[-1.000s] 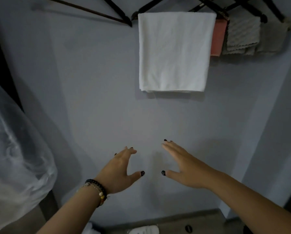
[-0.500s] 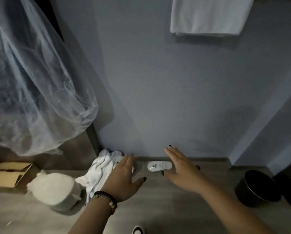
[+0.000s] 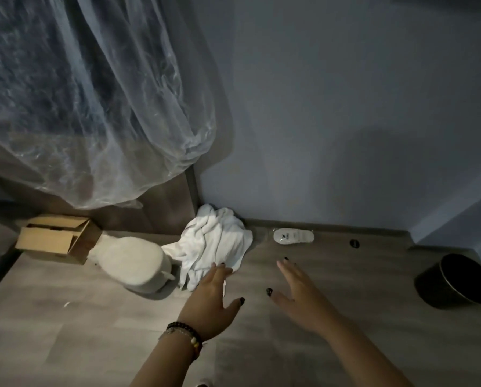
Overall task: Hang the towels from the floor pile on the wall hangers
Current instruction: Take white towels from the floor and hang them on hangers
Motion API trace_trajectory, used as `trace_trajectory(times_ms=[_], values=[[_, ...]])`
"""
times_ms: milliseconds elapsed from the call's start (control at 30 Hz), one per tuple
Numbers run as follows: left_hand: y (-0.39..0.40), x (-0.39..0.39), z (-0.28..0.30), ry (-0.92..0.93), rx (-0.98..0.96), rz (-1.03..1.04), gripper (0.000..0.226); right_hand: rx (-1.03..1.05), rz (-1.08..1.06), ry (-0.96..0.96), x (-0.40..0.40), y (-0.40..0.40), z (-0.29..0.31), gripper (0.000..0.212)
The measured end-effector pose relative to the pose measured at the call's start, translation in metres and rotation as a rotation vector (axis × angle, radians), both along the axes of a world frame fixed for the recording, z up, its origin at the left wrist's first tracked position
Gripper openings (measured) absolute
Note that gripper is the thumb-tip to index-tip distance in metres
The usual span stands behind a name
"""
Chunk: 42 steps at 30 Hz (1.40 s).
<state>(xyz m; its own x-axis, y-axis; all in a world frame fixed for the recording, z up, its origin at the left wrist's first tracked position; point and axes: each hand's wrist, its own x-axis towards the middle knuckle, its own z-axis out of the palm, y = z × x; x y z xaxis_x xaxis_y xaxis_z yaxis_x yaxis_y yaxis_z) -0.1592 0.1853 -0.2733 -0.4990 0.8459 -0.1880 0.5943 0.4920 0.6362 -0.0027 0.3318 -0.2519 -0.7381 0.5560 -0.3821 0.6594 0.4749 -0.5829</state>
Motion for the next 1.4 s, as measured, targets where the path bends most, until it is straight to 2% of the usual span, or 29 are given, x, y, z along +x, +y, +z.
trace_trajectory(times_ms=[233,500,600,733,833,967,1200,1333,1400], values=[[-0.026,-0.072,-0.020,-0.013,-0.037,-0.001,0.063,-0.106,0.005,-0.028,-0.080,-0.040,-0.038,0.065],[-0.007,-0.129,-0.070,-0.128,-0.141,0.082,0.062,-0.196,0.010,-0.082,-0.153,-0.010,-0.090,0.063],[0.006,-0.144,-0.093,-0.192,-0.145,0.153,0.057,-0.236,0.004,-0.076,-0.182,0.010,-0.112,0.061],[0.028,-0.169,-0.127,-0.384,-0.127,0.402,0.052,-0.252,-0.006,-0.093,-0.224,0.036,-0.149,0.059],[0.041,-0.189,-0.160,-0.449,-0.099,0.487,0.047,-0.272,-0.044,-0.119,-0.249,0.045,-0.186,0.058],[0.052,-0.216,-0.219,-0.440,-0.113,0.479,0.045,-0.287,-0.118,-0.111,-0.274,0.045,-0.247,0.056],[0.056,-0.250,-0.364,-0.397,-0.143,0.446,0.059,-0.397,-0.168,-0.163,-0.302,0.026,-0.387,0.066],[0.068,-0.264,-0.448,-0.318,-0.080,0.434,0.060,-0.397,-0.191,-0.137,-0.323,0.027,-0.467,0.071],[0.077,-0.271,-0.482,-0.286,-0.020,0.436,0.059,-0.353,-0.226,-0.138,-0.332,0.037,-0.504,0.062]])
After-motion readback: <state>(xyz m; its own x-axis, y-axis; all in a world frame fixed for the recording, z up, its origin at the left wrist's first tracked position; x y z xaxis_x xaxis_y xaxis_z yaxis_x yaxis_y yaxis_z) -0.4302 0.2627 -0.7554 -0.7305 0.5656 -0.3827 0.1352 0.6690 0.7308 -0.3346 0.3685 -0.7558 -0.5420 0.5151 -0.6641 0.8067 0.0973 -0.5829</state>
